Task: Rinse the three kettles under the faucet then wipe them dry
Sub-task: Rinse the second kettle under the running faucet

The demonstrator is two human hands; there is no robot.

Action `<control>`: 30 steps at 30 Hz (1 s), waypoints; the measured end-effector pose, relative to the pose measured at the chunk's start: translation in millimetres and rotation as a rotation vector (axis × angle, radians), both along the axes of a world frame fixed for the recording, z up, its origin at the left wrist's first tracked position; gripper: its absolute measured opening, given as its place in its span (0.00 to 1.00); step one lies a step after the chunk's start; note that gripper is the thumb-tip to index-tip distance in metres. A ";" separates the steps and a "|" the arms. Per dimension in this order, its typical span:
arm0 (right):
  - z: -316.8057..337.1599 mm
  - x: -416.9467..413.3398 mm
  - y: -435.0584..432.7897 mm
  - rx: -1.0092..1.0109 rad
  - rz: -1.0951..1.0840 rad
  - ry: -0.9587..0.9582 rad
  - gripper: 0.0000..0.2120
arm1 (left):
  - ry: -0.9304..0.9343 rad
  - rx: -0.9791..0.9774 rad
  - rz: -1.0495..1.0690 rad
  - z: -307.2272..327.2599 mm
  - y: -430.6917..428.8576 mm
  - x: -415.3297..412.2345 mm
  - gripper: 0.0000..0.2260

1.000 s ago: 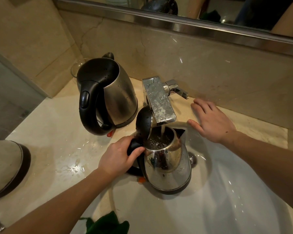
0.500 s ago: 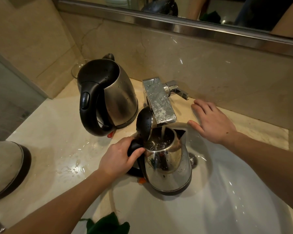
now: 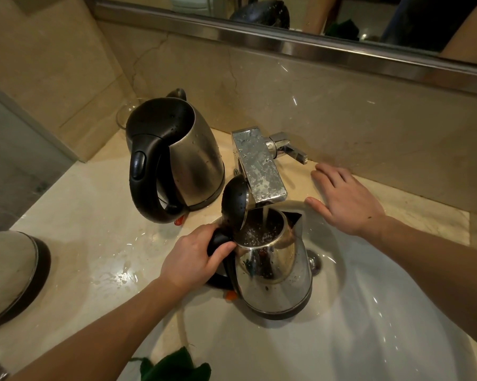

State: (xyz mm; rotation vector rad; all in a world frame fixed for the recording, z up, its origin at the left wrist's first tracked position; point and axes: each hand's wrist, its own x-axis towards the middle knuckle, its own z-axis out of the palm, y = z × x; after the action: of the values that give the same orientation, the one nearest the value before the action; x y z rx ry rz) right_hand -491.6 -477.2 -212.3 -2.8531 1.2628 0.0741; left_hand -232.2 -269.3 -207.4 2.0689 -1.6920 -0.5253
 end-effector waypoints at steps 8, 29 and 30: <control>2.3 0.7 1.1 0.005 -0.003 -0.005 0.34 | 0.007 0.002 -0.005 -2.1 0.1 1.4 0.31; 2.5 5.6 7.5 0.035 -0.019 0.079 0.39 | -0.031 -0.038 -0.002 -6.7 1.1 2.8 0.30; 1.9 5.0 7.5 0.039 -0.021 0.067 0.39 | -0.029 -0.041 -0.003 -6.5 1.0 2.6 0.29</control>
State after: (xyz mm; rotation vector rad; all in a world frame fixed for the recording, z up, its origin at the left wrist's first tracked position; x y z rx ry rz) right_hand -486.5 -469.7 -210.4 -2.8264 1.2882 0.1931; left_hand -229.6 -268.3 -213.9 2.0546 -1.7080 -0.4604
